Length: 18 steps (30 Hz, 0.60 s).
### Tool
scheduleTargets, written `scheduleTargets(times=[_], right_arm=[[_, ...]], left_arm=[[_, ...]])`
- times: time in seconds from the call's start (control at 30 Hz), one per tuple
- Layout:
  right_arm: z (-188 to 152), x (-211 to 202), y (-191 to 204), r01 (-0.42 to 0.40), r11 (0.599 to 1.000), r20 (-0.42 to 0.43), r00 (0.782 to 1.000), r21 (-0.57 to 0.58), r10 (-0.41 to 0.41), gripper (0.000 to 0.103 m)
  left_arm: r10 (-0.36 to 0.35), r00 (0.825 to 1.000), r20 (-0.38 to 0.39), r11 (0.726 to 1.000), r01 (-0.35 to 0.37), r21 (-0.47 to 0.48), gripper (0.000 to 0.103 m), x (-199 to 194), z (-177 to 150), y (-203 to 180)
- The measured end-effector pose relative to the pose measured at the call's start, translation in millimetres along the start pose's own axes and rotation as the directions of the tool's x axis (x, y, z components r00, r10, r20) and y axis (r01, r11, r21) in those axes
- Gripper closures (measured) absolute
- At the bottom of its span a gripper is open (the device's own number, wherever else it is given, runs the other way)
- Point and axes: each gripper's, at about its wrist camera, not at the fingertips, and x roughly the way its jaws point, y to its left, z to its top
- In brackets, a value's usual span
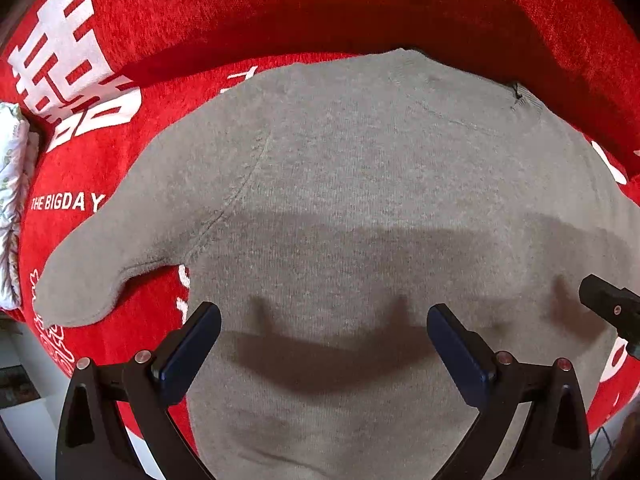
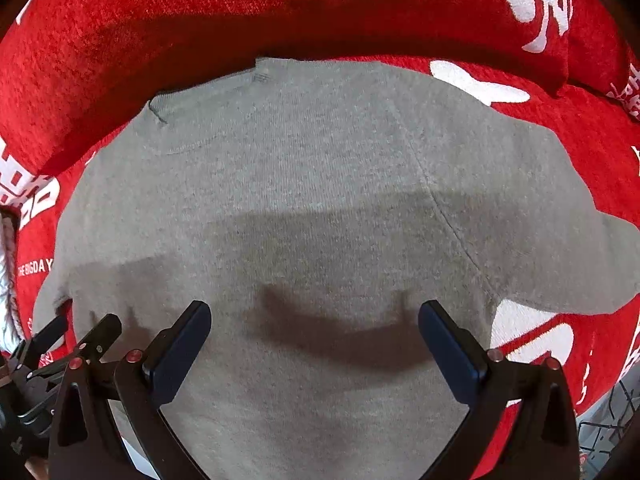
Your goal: Fold small clothes
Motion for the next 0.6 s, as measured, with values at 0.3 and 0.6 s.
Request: scheduleTargets(times=[0.3,0.6], right_arm=[[-27,1,92,0.048,0.999,0.032,0.998,0.013,-0.049,0.000],[-73,8,193,0.081,0.997,0.066,0.994,0.021,-0.082,0.000]], left_arm=[[-0.015,1.000,0.002,1.000,0.015,-0.014,0.000,-3,2,2],[-0.008,1.000,0.010,1.000,0.008,-0.011,0.000,-7,2,0]])
